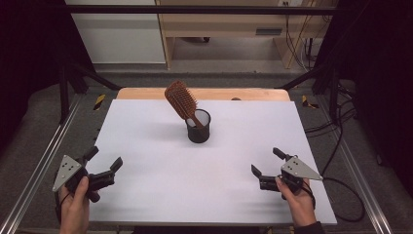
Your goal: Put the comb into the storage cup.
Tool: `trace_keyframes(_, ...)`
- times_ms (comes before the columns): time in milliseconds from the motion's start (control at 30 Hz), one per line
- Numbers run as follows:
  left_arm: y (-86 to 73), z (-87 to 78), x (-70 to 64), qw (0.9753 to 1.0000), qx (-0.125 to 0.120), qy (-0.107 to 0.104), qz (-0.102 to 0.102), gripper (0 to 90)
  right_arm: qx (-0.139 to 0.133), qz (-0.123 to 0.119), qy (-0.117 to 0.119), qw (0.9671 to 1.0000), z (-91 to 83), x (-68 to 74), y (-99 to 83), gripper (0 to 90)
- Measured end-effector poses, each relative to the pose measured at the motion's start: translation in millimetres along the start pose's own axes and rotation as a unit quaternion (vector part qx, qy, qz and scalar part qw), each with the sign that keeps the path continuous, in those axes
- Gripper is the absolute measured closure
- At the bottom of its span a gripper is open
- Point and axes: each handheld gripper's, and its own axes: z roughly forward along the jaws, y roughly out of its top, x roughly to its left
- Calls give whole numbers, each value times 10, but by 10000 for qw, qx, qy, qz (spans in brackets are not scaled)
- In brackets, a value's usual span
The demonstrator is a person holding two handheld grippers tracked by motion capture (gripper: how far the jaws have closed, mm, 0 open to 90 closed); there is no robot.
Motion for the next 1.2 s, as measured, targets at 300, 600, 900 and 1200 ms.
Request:
trace_keyframes(300,-48,17,-99,9996,-2,-151,257,26,57,-3,56,10000,3,28,-11,39)
trace_keyframes(600,-81,47,-231,9994,29,-289,185,27,119,-62,137,9998,34,60,-23,30)
trace_keyframes(900,-146,90,-305,9991,163,-351,180,27,133,-57,174,9997,49,66,-31,30)
trace_keyframes(1200,-202,130,-394,9985,217,-483,108,35,168,-65,327,9993,96,98,-53,30)
